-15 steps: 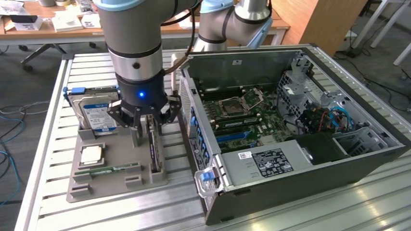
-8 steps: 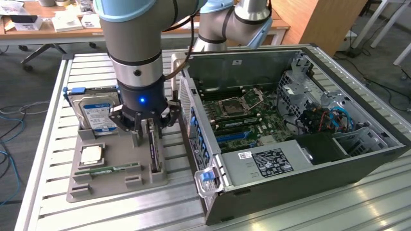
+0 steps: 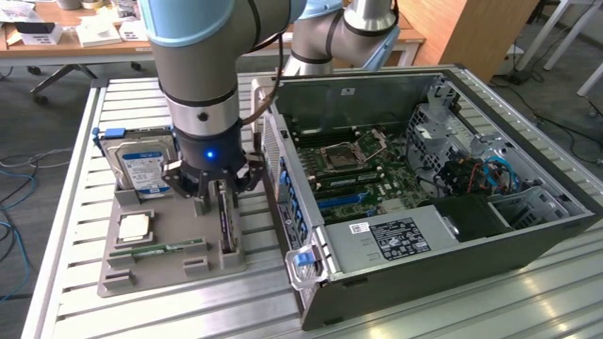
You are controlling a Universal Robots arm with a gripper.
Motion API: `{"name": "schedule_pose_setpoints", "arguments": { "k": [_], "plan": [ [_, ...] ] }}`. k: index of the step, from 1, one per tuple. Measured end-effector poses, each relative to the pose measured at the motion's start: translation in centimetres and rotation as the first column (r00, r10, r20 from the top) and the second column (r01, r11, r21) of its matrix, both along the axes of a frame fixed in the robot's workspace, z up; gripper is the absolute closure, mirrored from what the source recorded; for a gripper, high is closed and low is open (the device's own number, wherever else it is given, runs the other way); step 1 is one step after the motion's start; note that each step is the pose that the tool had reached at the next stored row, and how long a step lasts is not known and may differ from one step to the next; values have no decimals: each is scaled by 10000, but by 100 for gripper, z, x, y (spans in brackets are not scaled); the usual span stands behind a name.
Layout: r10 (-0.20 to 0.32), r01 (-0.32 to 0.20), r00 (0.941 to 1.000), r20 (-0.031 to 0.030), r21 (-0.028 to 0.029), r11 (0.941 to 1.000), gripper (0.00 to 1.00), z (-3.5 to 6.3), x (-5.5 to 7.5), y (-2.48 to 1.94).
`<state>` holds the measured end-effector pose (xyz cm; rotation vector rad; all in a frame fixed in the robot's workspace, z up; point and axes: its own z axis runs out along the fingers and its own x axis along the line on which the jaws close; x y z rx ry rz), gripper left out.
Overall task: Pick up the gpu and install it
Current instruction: 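Pick up the gpu and move the gpu toward the slot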
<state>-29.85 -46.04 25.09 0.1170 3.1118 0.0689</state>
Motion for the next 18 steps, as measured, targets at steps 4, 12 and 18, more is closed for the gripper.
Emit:
{"name": "schedule_pose_setpoints", "arguments": {
  "k": [4,12,18],
  "plan": [
    [0,0,10000,1,0,10000,53,-49,0,0],
    [0,0,10000,0,0,10000,53,-131,0,0],
    [-1,1,10000,0,-1,10000,53,-146,-2,0]
  ]
}}
